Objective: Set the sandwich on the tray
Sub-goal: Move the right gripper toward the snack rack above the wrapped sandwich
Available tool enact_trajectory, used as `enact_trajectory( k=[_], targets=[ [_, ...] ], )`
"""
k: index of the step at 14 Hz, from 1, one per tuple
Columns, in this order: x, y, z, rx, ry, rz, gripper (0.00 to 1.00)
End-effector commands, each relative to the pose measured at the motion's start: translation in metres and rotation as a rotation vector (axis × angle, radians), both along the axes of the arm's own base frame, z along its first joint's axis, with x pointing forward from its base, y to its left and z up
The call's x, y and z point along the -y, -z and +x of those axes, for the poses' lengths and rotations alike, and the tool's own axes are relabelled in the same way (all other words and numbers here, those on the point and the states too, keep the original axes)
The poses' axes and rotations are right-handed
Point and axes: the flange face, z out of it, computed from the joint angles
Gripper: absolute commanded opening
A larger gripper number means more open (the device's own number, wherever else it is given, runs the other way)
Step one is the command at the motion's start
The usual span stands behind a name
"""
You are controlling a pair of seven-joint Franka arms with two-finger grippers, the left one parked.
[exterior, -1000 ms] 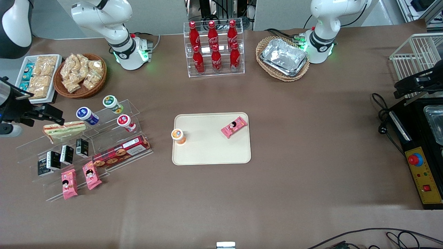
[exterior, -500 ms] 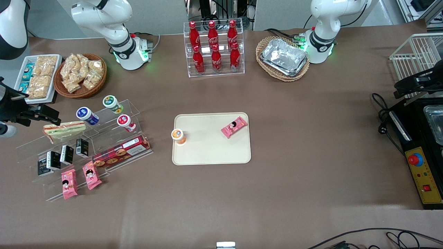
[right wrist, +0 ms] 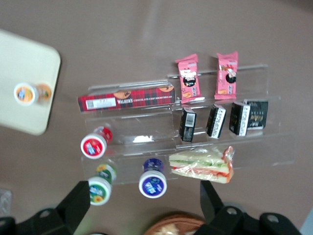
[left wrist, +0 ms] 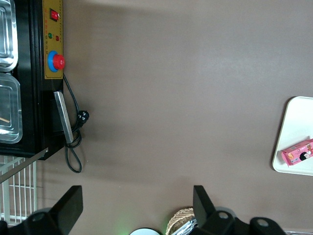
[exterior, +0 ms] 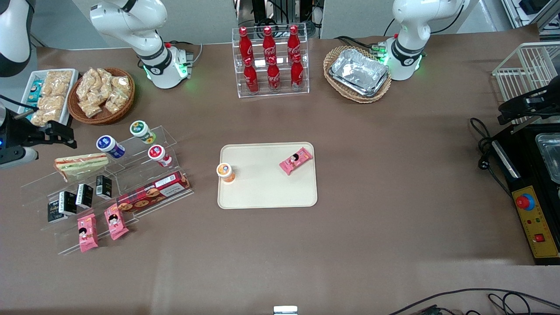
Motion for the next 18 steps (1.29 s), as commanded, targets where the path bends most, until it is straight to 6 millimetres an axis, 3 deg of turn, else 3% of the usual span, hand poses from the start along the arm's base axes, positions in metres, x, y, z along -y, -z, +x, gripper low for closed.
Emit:
enact_trajectory(
  k=[1, 9, 18],
  targets=[
    [0.013, -0.006, -0.007, -0.012, -0.215, 0.036, 1.00],
    [0.046, 0.003, -0.005, 0.012, -0.948, 0.116, 1.00],
    [0.062, 0.028, 0.001, -0.006, -1.240, 0.060, 1.00]
  ],
)
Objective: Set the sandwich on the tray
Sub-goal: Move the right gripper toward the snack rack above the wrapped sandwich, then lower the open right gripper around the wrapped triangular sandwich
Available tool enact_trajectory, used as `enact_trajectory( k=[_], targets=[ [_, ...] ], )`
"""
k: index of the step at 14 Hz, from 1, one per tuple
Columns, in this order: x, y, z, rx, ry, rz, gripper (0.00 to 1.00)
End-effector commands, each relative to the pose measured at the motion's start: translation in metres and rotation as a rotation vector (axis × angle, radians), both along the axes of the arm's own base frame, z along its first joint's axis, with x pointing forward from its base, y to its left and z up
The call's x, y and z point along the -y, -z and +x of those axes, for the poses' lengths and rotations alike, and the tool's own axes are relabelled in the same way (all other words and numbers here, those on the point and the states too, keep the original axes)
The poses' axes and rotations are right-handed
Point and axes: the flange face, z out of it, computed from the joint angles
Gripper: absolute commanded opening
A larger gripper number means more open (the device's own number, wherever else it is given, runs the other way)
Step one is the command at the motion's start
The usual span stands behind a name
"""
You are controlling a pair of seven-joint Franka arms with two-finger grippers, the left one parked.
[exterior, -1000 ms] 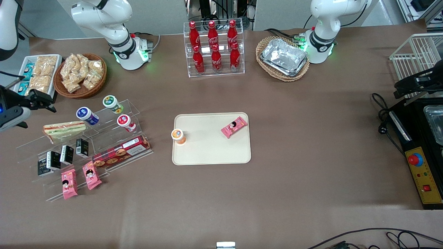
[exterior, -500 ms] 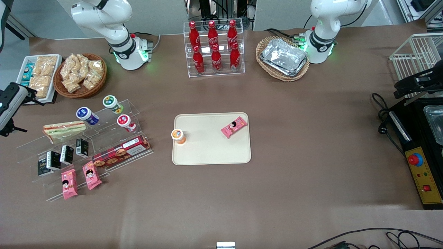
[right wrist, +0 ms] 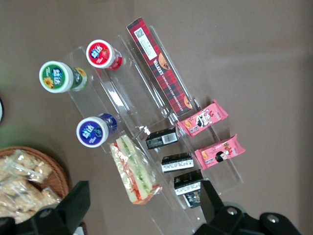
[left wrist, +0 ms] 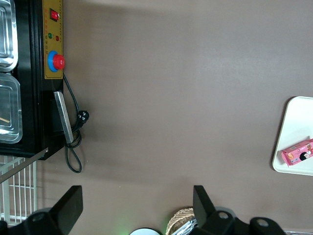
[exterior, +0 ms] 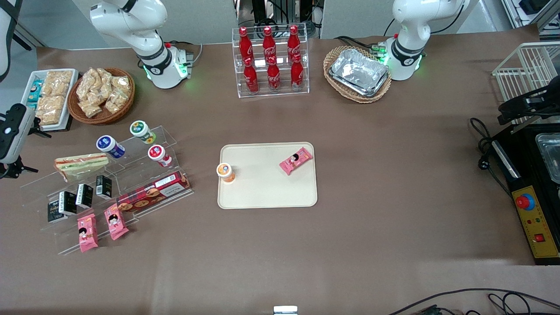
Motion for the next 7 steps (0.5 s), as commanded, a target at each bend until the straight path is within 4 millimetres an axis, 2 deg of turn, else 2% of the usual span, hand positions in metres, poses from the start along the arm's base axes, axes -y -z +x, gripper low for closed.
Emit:
enact_trajectory(
  k=[1, 7],
  targets=[
    [0.009, 0.016, 0.001, 0.023, -0.152, -0.014, 1.00],
    [0.049, 0.051, -0.008, 0.026, -0.203, -0.012, 1.00]
  ],
)
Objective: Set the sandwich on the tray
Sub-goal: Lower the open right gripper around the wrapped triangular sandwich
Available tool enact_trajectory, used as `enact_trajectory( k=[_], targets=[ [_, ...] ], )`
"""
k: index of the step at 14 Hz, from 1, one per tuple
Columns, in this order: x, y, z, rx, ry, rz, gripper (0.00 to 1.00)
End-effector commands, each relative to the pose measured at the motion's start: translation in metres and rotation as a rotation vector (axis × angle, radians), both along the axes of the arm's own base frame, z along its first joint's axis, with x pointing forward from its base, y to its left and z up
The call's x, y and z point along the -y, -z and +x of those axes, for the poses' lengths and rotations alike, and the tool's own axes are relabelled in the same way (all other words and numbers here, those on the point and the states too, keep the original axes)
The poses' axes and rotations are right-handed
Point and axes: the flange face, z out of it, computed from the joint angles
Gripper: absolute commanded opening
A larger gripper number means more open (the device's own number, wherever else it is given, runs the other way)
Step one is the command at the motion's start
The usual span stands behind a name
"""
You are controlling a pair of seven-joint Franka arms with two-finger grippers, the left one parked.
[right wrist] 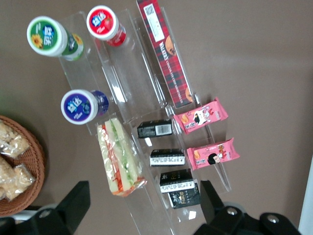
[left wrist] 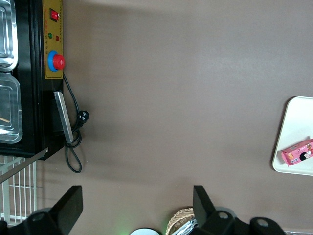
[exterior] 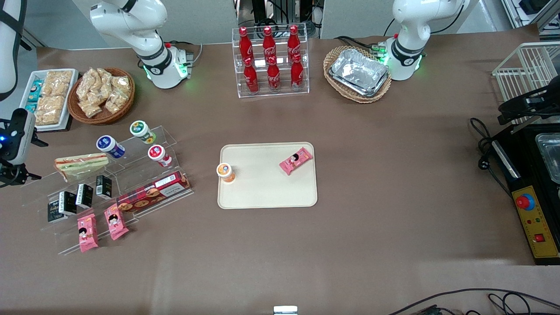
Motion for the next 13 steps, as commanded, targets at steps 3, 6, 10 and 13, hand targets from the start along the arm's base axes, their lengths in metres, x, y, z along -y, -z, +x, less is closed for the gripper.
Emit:
enact_trajectory(
  k=[3, 6, 10, 13],
  targets=[
    [0.031, 0.027, -0.014, 0.014, -0.044, -0.008, 1.00],
    [0.041, 0.049, -0.023, 0.045, -0.064, -0.007, 1.00],
    [0.056, 0.074, -0.033, 0.069, -0.111, -0.010, 1.00],
    [0.064, 0.087, -0.037, 0.084, -0.123, -0.017, 1.00]
  ],
)
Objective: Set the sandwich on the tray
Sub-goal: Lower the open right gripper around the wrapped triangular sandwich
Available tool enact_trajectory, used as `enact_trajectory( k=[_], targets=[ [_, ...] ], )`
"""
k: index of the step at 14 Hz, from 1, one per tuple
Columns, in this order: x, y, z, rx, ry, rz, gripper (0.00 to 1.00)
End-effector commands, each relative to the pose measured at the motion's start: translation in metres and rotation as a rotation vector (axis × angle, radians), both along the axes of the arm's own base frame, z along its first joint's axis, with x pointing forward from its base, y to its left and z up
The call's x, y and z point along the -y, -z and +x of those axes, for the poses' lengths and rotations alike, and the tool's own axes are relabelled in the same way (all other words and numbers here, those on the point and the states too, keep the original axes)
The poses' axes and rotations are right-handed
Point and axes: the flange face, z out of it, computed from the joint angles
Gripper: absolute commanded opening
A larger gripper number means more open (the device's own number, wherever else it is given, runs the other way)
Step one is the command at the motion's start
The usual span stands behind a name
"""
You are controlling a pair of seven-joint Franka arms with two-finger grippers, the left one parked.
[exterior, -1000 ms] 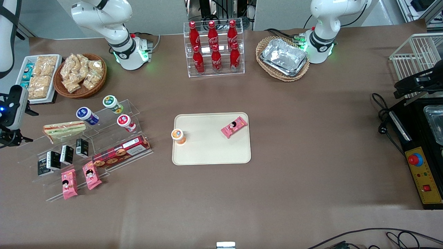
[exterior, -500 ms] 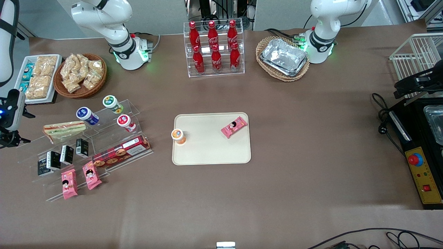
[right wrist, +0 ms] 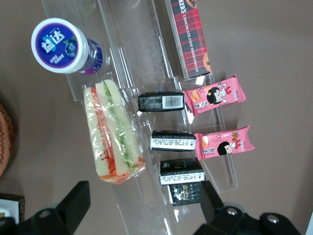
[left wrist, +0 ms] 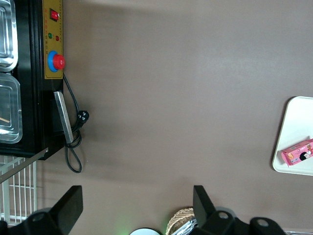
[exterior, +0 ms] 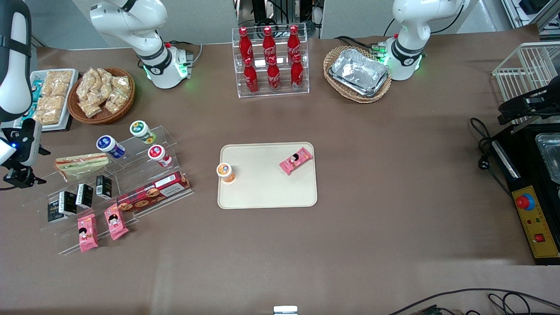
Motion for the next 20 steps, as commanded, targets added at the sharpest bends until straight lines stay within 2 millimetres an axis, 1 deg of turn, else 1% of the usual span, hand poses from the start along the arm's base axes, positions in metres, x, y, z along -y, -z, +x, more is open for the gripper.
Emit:
enact_trajectory(
  k=[1, 6, 12, 18, 19, 20],
  targets=[
    [0.006, 0.009, -0.015, 0.035, -0.024, -0.005, 1.00],
    [0.006, 0.037, -0.018, 0.066, -0.040, -0.017, 1.00],
    [0.003, 0.064, -0.022, 0.085, -0.039, -0.023, 1.00],
    [0.002, 0.077, -0.023, 0.069, -0.038, -0.022, 1.00],
    [0.002, 0.078, -0.023, 0.066, -0.034, -0.020, 0.96],
    [0.002, 0.079, -0.025, 0.064, -0.027, -0.016, 0.82]
  ],
)
